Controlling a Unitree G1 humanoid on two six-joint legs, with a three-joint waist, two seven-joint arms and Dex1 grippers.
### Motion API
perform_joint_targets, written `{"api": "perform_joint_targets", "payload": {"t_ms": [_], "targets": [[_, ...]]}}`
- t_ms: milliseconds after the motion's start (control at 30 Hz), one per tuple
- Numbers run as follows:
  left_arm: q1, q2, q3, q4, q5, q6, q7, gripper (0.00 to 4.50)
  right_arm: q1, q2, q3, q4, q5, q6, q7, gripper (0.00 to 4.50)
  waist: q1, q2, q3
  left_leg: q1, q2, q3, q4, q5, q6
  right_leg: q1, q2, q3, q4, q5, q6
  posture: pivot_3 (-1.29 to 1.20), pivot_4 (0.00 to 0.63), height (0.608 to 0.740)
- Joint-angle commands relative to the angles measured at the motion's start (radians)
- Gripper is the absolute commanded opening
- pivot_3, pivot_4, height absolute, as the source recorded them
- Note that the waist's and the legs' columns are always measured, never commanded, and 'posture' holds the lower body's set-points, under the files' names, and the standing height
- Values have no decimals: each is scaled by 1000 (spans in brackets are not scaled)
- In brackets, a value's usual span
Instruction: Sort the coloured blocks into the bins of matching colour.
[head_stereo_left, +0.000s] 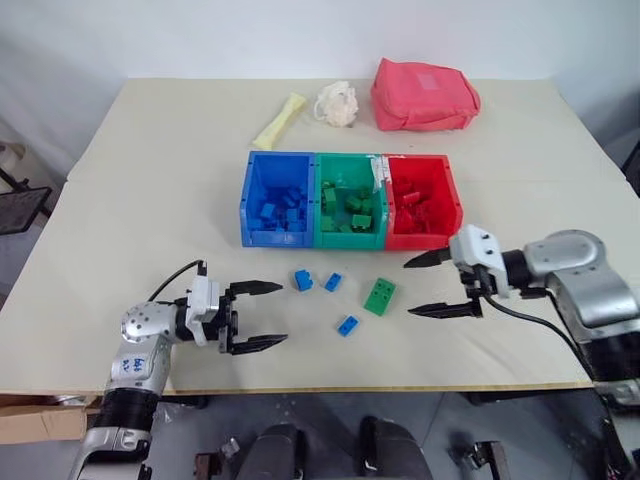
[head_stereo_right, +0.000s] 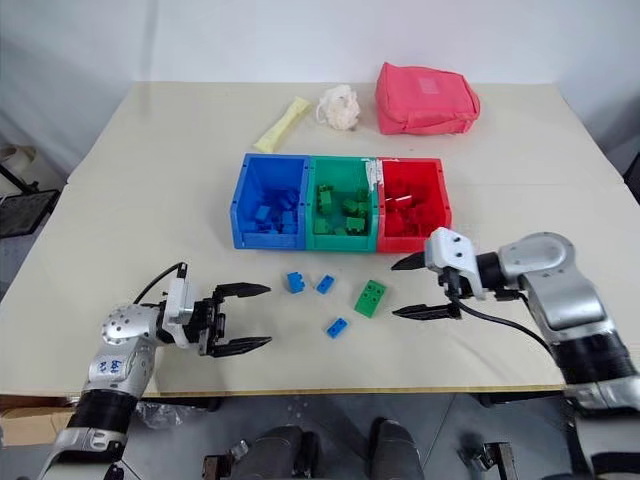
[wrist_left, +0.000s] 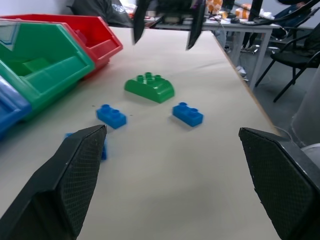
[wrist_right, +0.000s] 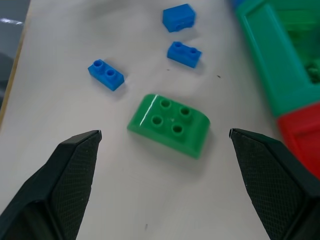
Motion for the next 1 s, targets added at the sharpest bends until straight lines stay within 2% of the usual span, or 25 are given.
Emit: {"api": "perform_joint_targets", "payload": {"t_ms": [33,400,733,867,1000], "targets": [[43,6,15,-82,-26,11,29,4500,-39,19,34,81,-35,-91,64,4291,2,0,0,0,0,0,0,0,0,0,0,0,0,0,0,0,150,740],[120,10,16,-181,-36,40,90,4500,-232,203,117,445,-163,-314,73,4291,-23,0,0,1,1,0,0,0,0,0,0,-1,1,0,0,0,150,740],[102,20,16,-162,-36,39,97,4500,-248,276,123,539,-181,-368,122,4291,-26,0,0,1,1,-1,0,0,0,0,1,-1,2,0,0,0,150,740],[82,20,16,-142,-33,35,93,4500,-234,280,117,527,-172,-354,123,3488,-25,0,0,1,1,-1,0,0,0,0,1,-1,2,0,0,0,150,740],[66,21,17,-121,-30,29,86,4500,-193,263,94,464,-154,-321,97,2044,-24,0,0,1,1,-1,0,0,0,0,1,0,3,0,0,0,150,740]]}}
